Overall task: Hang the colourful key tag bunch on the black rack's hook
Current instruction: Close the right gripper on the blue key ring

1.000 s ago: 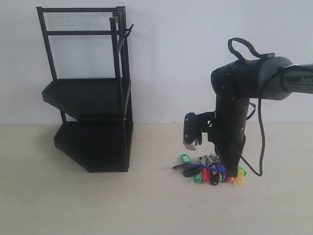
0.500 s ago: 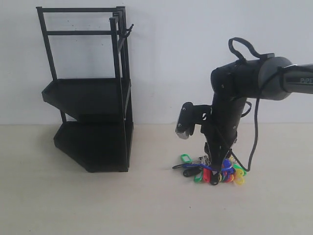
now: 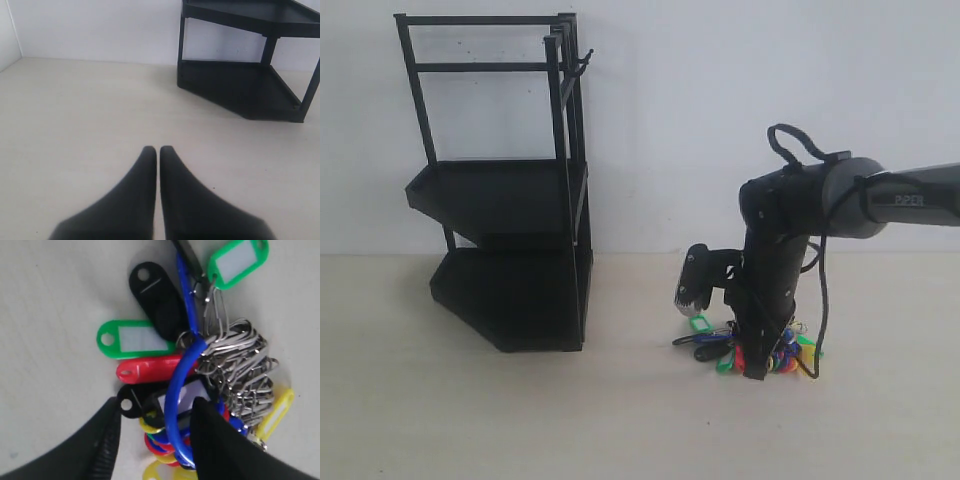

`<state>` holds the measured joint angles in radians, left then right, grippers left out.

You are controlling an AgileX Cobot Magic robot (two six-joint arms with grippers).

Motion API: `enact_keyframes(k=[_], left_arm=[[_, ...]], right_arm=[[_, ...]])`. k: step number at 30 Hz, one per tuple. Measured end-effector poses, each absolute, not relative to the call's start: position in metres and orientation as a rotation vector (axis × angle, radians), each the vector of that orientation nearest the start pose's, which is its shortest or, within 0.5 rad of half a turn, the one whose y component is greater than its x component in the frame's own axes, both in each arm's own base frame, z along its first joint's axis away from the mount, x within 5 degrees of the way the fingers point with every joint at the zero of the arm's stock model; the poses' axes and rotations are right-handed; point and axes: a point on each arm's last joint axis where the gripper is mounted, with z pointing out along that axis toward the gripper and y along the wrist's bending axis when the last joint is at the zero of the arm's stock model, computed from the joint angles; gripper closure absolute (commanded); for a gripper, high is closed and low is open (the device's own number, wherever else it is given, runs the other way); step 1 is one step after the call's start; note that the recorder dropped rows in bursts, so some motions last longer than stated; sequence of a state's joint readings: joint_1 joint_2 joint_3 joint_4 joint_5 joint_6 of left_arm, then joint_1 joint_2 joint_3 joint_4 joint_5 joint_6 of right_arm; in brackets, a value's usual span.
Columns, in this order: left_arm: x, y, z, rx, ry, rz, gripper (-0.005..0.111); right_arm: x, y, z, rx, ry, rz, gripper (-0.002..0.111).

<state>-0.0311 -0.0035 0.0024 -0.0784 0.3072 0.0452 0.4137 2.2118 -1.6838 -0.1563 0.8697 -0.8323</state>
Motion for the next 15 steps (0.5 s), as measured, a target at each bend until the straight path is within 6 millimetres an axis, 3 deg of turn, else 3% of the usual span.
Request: enact_keyframes(k=[4,5,7,12,14,15], left_arm=[[0.054,-0.004,0.185,0.018,1.789,-0.065,0.102],[0.054,-0.004,0.185,0.018,1.789,-0.065,0.102],[0.054,-0.004,0.185,0.018,1.789,-0.065,0.102],[0.054,-0.004,0.185,0.018,1.789,-0.065,0.102],[0.054,-0.004,0.185,0.018,1.789,-0.065,0.102],[0.054,-0.004,0.185,0.018,1.789,-0.065,0.102]], right_arm=[[0.429,0.177,0.130,-1.808,2.290,-0.259,0.067],[0.429,0.177,0.126,-1.808,2.288,-0.258,0.077],[0.430,0.177,0.124,-1.809,2.284,-0.260,0.107],[0.430,0.175,0.130,-1.798,2.293,-0.293,0.108],[0.430,0.175,0.148,-1.753,2.278,-0.301,0.108],[0.428,0.174,0.167,-1.698,2.268,-0.306,0.108]])
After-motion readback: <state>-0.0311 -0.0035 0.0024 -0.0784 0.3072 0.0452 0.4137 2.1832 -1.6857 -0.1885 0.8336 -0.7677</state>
